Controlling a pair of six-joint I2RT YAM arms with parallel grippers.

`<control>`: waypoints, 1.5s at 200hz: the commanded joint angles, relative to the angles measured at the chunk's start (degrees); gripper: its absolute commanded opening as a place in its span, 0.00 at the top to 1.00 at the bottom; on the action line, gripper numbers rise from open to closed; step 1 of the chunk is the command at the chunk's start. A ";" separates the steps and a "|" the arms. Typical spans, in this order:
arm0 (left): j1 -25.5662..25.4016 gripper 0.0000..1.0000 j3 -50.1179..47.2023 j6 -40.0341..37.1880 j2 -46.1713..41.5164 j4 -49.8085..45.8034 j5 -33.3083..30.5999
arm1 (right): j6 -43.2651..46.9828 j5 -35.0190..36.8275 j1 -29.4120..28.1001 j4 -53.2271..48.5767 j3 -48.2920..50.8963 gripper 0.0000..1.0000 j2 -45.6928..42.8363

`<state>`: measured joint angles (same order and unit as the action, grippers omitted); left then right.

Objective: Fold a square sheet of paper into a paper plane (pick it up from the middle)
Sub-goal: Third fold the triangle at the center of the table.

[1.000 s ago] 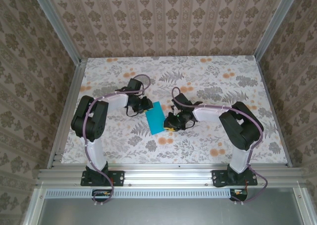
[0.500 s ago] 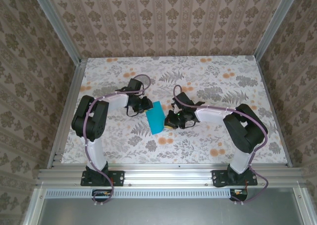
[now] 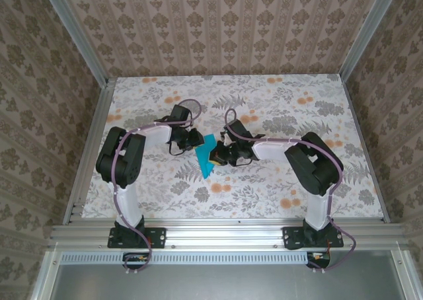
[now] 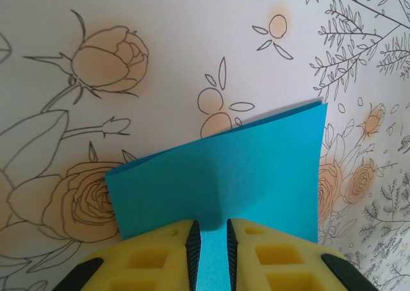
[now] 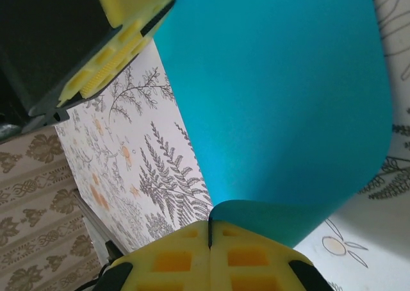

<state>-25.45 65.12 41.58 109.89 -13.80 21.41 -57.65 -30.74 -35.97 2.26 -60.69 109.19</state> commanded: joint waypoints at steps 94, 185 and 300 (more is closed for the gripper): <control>-0.37 0.78 -1.13 -0.83 2.88 -2.36 -0.71 | 2.26 -2.27 -0.68 -0.66 -5.36 0.92 4.97; -1.98 0.78 -0.98 -0.86 3.05 -2.42 -0.58 | 3.80 -4.02 -0.95 -2.41 -8.15 0.91 7.79; -2.09 0.78 -1.29 -0.80 2.79 -2.77 -1.28 | 4.38 -0.72 -1.04 -3.40 -7.70 0.90 8.10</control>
<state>-27.03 65.12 41.56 110.21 -12.95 21.61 -54.17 -33.36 -36.64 1.08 -67.53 116.44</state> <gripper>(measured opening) 0.220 0.100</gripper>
